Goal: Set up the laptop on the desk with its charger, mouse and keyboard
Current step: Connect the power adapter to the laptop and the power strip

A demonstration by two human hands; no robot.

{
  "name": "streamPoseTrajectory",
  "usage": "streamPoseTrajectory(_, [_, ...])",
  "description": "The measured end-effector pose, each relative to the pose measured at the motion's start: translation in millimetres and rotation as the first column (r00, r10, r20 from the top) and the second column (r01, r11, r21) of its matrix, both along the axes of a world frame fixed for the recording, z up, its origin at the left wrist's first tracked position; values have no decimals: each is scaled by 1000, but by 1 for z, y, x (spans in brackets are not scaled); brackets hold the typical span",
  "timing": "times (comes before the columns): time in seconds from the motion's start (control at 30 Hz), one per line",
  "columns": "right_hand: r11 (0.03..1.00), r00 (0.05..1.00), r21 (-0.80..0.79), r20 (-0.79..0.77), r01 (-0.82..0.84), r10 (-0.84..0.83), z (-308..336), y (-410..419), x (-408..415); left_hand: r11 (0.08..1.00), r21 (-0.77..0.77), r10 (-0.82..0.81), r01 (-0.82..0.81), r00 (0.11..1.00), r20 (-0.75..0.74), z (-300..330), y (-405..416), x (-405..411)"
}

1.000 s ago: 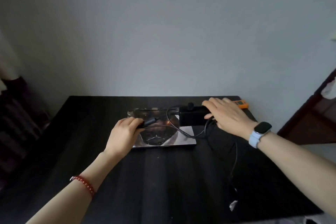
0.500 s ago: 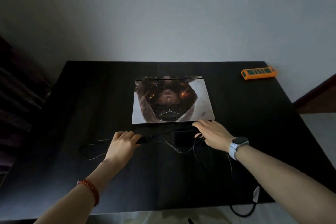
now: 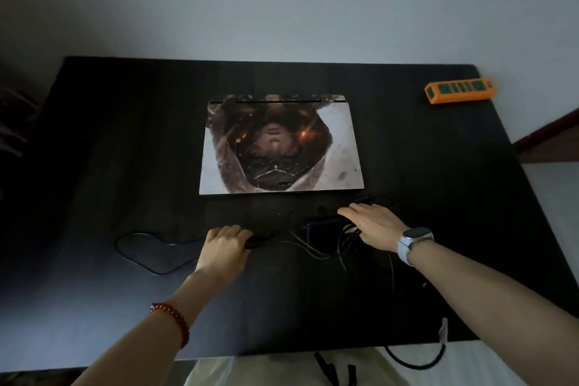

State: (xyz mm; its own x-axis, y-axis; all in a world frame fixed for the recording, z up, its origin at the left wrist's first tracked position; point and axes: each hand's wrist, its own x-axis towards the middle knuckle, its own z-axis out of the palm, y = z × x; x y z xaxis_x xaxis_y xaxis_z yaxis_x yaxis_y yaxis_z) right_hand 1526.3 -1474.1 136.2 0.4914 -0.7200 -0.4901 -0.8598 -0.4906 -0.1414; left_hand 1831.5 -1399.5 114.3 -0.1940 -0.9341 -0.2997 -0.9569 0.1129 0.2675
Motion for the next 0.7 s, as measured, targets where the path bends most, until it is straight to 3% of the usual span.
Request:
streamPoseTrajectory(0.07, [1000, 1000, -3, 29, 9, -9, -5, -4, -6, 996, 54, 68, -67, 998, -17, -6, -5, -11])
streamPoseTrajectory(0.17, [998, 999, -64, 48, -8, 11, -13, -8, -8, 989, 8, 143, -145, 970, -197, 1, -11, -34])
streamPoseTrajectory(0.3, [992, 999, -126, 25, -26, 29, -20, -12, -13, 996, -49, 60, -80, 946, -317, 9, -26, -79])
streamPoseTrajectory(0.5, [991, 993, -127, 102, -43, 56, -4, 4, -50, 998, -8, -57, 57, 950, -307, 0, -31, -129])
streamPoseTrajectory(0.6, [970, 965, -152, 208, 191, -158, 12, 26, -87, 993, -54, -114, 103, 952, -283, -3, -30, -149])
streamPoseTrajectory(0.7, [773, 741, -86, 368, 629, -562, 15, 58, -121, 976, -123, -202, 178, 955, -219, -7, -28, -172])
